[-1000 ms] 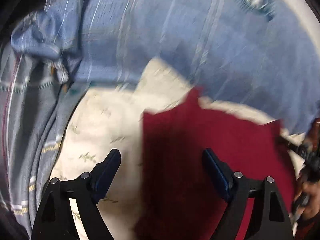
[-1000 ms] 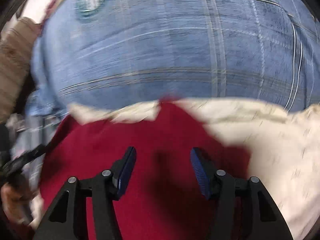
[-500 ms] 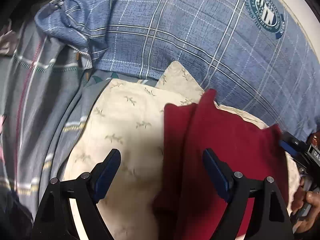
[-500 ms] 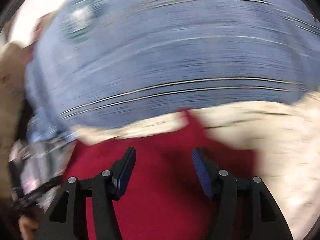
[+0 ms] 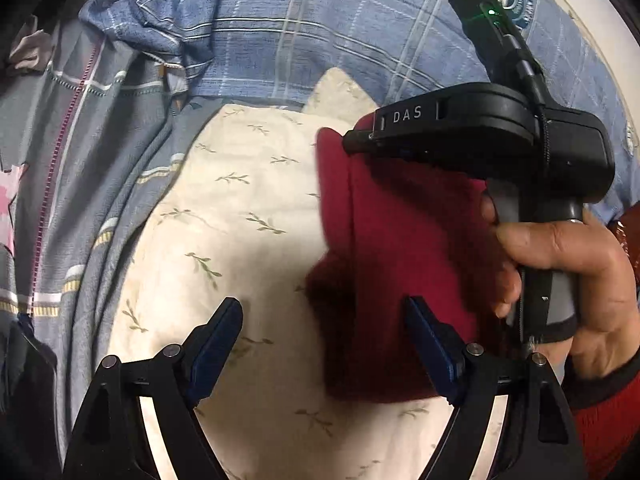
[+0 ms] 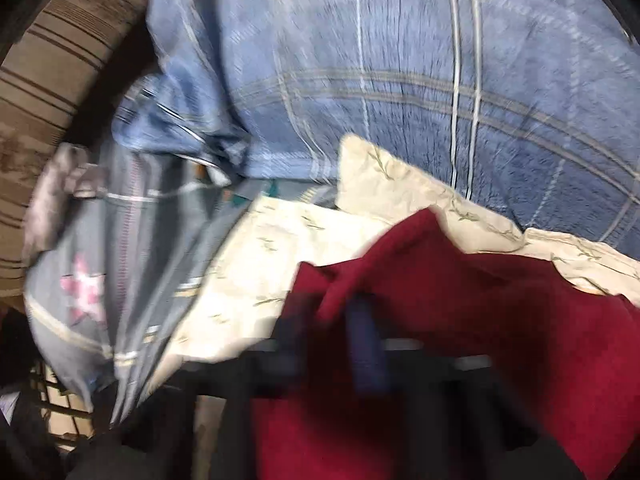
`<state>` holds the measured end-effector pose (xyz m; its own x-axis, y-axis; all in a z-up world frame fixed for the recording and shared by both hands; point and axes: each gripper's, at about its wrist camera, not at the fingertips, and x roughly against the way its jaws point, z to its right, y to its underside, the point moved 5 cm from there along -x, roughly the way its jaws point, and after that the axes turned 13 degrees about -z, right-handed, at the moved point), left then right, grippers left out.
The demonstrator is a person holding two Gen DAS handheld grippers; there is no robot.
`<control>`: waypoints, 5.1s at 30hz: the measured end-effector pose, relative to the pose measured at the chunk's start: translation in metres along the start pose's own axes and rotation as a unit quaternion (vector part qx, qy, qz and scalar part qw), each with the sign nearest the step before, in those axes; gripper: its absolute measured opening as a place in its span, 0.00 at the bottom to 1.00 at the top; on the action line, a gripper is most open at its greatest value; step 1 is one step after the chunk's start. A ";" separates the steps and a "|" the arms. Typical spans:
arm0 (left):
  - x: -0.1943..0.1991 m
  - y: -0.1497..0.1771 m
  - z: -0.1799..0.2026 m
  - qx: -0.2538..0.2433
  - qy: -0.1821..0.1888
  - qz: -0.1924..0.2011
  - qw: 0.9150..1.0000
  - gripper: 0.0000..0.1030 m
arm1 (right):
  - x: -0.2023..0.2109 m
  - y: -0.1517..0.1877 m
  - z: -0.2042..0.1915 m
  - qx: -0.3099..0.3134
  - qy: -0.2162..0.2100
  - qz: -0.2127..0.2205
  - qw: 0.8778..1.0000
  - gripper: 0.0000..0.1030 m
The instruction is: Fold small clothes
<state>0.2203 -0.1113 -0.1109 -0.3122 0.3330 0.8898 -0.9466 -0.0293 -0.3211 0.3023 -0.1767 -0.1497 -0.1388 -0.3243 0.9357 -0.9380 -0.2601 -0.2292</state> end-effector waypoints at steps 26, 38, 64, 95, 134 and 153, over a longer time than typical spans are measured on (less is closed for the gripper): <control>-0.024 -0.025 0.007 0.009 -0.020 0.008 1.000 0.80 | 0.108 0.099 0.266 -0.260 0.064 0.143 0.953 0.50; -0.028 -0.027 0.006 0.012 -0.014 0.004 1.000 0.80 | 0.136 0.111 0.286 -0.287 0.083 0.157 0.941 0.52; -0.021 -0.022 0.001 0.024 -0.013 0.009 1.000 0.81 | 0.034 0.029 0.038 -0.037 -0.044 0.063 0.996 0.62; -0.017 -0.009 0.007 -0.005 0.065 -0.017 0.998 0.53 | 0.059 0.070 0.019 -0.027 -0.065 0.063 0.996 0.50; -0.015 0.013 0.002 -0.038 0.084 -0.035 0.995 0.16 | 0.161 0.269 0.185 -0.193 0.047 0.092 0.976 0.06; -0.031 -0.013 0.015 -0.009 0.029 -0.005 1.000 0.61 | 0.087 0.099 0.231 -0.184 0.147 0.074 0.969 0.24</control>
<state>0.2409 -0.1355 -0.1298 -0.2968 0.3878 0.8727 -0.9479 -0.0086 -0.3185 0.2705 -0.4403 -0.1530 -0.3144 -0.0459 0.9482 -0.9431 0.1295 -0.3064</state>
